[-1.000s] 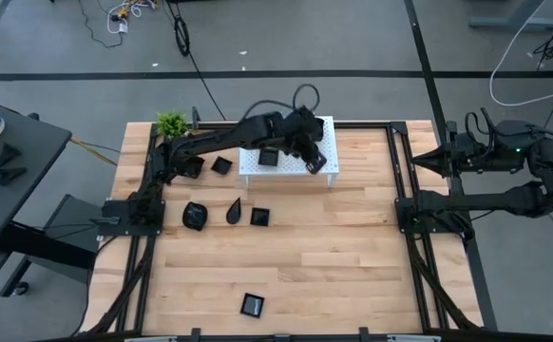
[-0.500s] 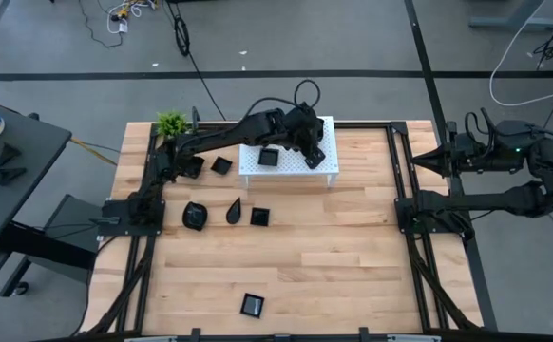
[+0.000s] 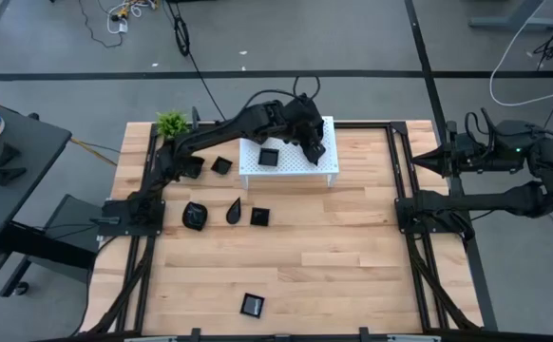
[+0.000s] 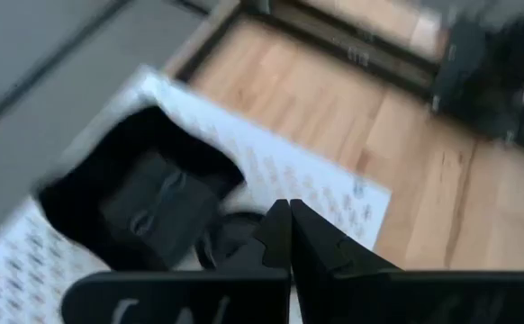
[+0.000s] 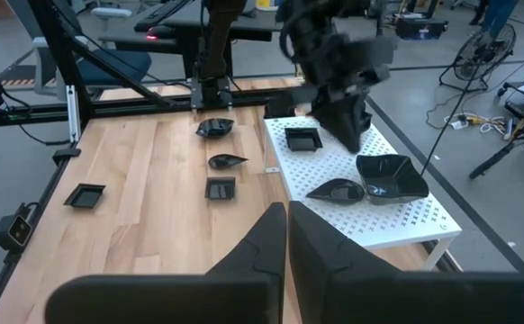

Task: Pick & Place Mini shaped plates
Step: Stack the drop-shaped plate on top of the drop-shaped plate on the shelf

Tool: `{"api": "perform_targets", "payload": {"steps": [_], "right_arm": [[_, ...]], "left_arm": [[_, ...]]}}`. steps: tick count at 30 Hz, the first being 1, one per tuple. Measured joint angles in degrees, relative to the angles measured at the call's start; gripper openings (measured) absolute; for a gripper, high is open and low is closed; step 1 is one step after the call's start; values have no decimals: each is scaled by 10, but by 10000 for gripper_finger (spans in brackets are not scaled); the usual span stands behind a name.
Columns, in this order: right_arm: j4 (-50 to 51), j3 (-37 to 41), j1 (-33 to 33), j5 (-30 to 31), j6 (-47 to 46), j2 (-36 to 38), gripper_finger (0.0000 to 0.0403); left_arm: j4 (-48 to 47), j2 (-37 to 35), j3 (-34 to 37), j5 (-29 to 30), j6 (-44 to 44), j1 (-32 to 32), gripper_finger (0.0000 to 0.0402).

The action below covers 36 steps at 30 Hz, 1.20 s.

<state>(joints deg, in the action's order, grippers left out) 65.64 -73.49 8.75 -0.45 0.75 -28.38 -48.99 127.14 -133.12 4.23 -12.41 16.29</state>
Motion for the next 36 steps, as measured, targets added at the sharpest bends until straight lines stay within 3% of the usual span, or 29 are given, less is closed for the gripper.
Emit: {"api": "perform_targets", "payload": {"steps": [16,36], "right_arm": [[0,0,0,0,0,0,20],[0,0,0,0,0,0,20]], "left_arm": [[-37,41,1,-40,2,-2,1],[-32,41,1,-15,26,2,1]]}}
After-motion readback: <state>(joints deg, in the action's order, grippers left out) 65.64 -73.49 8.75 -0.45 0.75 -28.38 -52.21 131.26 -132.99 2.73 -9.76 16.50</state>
